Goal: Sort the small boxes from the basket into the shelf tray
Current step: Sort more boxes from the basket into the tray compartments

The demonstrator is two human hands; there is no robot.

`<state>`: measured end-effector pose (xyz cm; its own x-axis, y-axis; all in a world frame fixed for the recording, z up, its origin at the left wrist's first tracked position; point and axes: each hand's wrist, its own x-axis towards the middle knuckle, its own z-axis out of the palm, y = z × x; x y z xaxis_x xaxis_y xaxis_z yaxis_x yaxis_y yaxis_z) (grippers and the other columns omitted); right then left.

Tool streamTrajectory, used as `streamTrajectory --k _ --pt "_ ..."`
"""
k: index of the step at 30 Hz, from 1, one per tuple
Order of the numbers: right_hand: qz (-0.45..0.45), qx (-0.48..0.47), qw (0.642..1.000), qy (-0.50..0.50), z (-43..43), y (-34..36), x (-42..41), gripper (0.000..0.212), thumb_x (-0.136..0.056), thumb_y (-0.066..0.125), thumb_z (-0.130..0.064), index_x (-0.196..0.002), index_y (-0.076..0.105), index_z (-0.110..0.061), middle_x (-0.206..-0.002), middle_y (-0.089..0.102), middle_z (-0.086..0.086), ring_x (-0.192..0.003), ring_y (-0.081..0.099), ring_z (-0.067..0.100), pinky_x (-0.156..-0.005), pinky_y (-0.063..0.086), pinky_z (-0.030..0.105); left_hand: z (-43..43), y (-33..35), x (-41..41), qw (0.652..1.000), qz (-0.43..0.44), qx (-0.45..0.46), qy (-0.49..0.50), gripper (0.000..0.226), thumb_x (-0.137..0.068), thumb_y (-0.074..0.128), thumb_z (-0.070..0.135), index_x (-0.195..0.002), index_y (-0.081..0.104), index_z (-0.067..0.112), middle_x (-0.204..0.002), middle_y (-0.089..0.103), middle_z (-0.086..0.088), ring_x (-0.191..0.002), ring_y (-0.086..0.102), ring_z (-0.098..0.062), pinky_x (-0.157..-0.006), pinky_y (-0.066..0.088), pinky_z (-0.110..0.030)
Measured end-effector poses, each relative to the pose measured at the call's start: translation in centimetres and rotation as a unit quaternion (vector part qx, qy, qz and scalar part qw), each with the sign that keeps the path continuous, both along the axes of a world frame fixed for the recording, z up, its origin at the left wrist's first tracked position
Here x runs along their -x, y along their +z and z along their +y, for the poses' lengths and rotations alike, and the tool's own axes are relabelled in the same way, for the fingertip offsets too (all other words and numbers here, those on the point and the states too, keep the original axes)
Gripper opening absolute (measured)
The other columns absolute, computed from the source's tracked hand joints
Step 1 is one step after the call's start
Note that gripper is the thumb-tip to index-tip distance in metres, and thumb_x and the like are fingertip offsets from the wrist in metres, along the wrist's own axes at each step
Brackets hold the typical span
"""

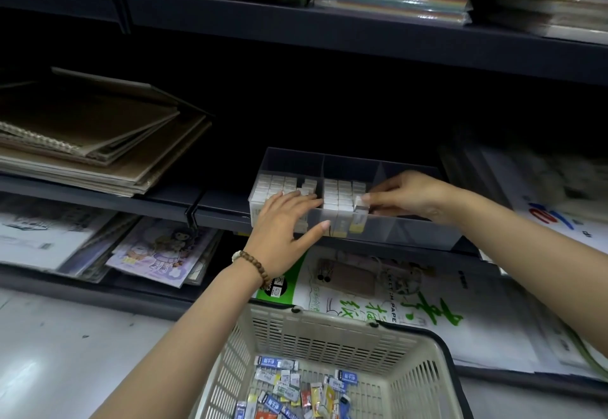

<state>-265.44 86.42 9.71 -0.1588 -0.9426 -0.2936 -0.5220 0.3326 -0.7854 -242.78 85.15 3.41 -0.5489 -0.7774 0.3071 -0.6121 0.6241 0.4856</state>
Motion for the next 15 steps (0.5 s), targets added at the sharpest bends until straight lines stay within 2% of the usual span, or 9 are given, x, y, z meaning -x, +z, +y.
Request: streamTrajectory --k 3,5,7,10,15 --pt "0.04 -0.009 0.999 -0.009 -0.2 -0.1 -0.2 0.036 -0.072 0.08 -0.025 -0.1 0.068 -0.007 -0.104 0.07 0.009 -0.094 0.068 0.017 -0.09 0.053 0.025 -0.1 -0.2 -0.1 1.0 -0.008 0.005 -0.002 0.065 -0.083 0.027 0.063 -0.137 0.041 0.03 -0.146 0.038 0.01 -0.138 0.021 -0.007 -0.111 -0.003 -0.02" --pt "0.104 -0.013 0.994 -0.012 -0.4 -0.2 -0.6 0.045 -0.071 0.081 -0.03 -0.107 0.066 -0.007 -0.109 0.067 0.007 -0.103 0.063 0.02 -0.098 0.048 0.032 -0.2 -0.3 -0.1 1.0 -0.009 0.009 -0.003 0.06 -0.086 0.031 0.06 -0.138 0.04 0.03 -0.146 0.037 0.01 -0.138 0.021 -0.007 -0.111 -0.003 -0.02" --pt "0.135 -0.013 0.991 -0.015 -0.4 -0.2 -0.8 0.048 -0.071 0.08 -0.034 -0.109 0.066 -0.007 -0.11 0.066 0.007 -0.105 0.062 0.021 -0.099 0.048 0.033 -0.2 -0.3 -0.1 1.0 -0.005 0.012 -0.005 0.06 -0.086 0.032 0.06 -0.138 0.04 0.029 -0.146 0.037 0.01 -0.138 0.021 -0.007 -0.11 -0.003 -0.02" --pt "0.116 -0.01 0.993 -0.022 -0.4 -0.2 -0.9 0.052 -0.072 0.078 -0.036 -0.112 0.066 -0.006 -0.113 0.067 0.01 -0.105 0.063 0.022 -0.1 0.047 0.035 -0.2 -0.2 -0.2 1.0 -0.008 0.016 -0.009 0.067 -0.083 0.026 0.064 -0.138 0.04 0.029 -0.146 0.036 0.01 -0.139 0.021 -0.008 -0.111 -0.002 -0.021" --pt "0.165 0.007 0.986 0.005 -0.4 -0.5 -1.6 0.057 -0.083 0.069 -0.032 -0.13 0.053 -0.004 -0.133 0.056 0.011 -0.121 0.053 0.022 -0.104 0.04 0.029 -0.3 -0.5 -0.2 1.0 -0.007 0.02 -0.008 0.059 -0.088 0.034 0.059 -0.138 0.039 0.029 -0.147 0.035 0.009 -0.139 0.02 -0.008 -0.11 -0.003 -0.02"
